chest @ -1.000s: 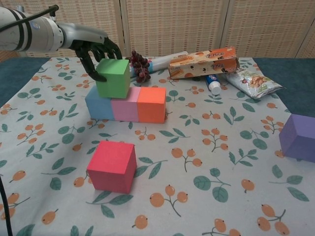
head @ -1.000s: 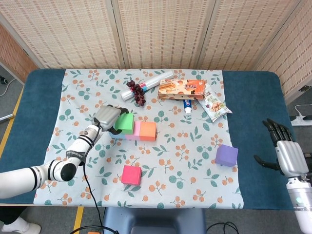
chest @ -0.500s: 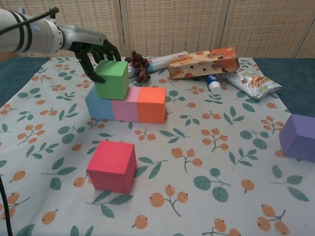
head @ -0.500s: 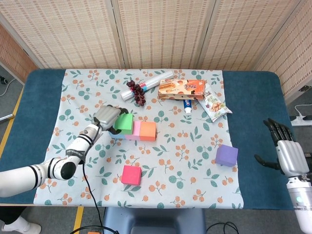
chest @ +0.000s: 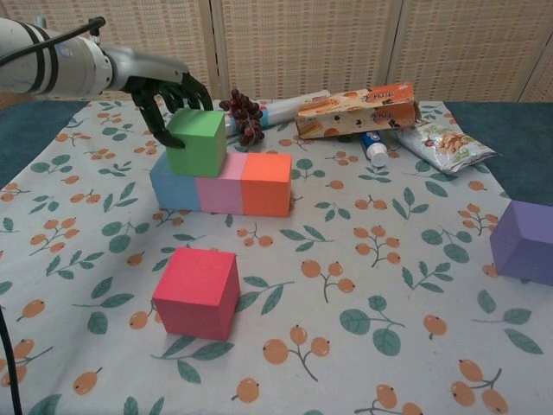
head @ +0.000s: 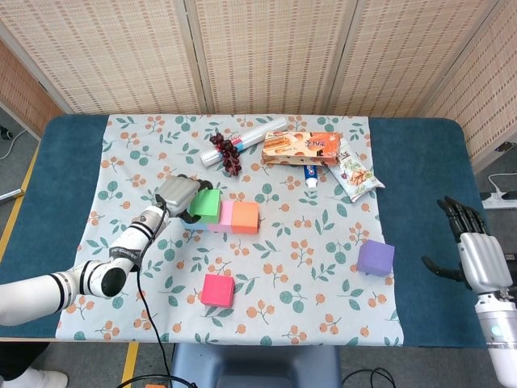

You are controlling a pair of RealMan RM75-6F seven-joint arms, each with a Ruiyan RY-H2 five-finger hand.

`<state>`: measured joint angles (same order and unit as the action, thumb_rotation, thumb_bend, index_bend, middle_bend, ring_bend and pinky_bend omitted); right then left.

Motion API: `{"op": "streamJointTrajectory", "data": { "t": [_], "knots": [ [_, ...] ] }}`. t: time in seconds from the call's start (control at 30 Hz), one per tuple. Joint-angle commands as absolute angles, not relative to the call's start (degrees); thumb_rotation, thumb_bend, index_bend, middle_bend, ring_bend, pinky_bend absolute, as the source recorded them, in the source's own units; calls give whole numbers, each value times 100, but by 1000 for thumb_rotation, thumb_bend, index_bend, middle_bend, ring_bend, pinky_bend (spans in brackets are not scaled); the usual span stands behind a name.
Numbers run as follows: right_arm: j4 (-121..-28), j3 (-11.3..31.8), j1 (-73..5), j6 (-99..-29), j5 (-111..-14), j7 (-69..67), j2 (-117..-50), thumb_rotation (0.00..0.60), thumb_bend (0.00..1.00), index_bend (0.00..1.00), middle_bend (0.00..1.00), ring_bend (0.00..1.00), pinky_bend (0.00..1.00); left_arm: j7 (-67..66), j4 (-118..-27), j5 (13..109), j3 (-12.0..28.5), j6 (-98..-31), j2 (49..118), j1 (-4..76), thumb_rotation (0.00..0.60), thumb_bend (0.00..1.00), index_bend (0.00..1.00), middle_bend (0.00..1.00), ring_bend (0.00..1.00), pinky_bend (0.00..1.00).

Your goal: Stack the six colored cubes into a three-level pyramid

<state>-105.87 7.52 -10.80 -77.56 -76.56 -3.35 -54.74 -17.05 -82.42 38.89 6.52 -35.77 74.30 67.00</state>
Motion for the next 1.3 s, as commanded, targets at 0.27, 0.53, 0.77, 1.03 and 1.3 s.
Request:
{"op": "streamJointTrajectory", "data": {
  "t": [0.27, 0.53, 0.77, 1.03, 1.3],
  "knots": [
    [-10593, 770, -1045, -7778, -7646, -350, -5464, 600, 105, 0, 9, 0, 0, -1721, -8172, 3873, 609, -3538, 7456, 6756, 600, 330, 338, 348, 296, 209],
    [-10599, 782, -1039, -7768, -7656, -356, -5458, 600, 105, 0, 9, 0, 0, -1704, -8151, 3873, 570, -3537, 7478, 6761, 600, 330, 337, 341, 296, 209],
    [-10596, 782, -1013, -7782, -7675, -404, -5450, 600, 105, 0, 9, 0, 0, -1719, -8180, 3786, 517, -3458, 7439, 6803, 600, 332, 241, 236, 192, 199],
    [-10560, 793, -1013, -7764, -7685, -458, -5455, 600, 105, 0, 9, 0, 0, -1761, -8278, 3756, 467, -3502, 7407, 6833, 600, 335, 140, 92, 38, 183],
    [-10541, 796, -996, -7766, -7708, -522, -5434, 600, 105, 0, 9, 0, 0, -1710, -8458, 3655, 439, -3414, 7291, 6857, 600, 340, 15, 0, 0, 127]
  ]
}}
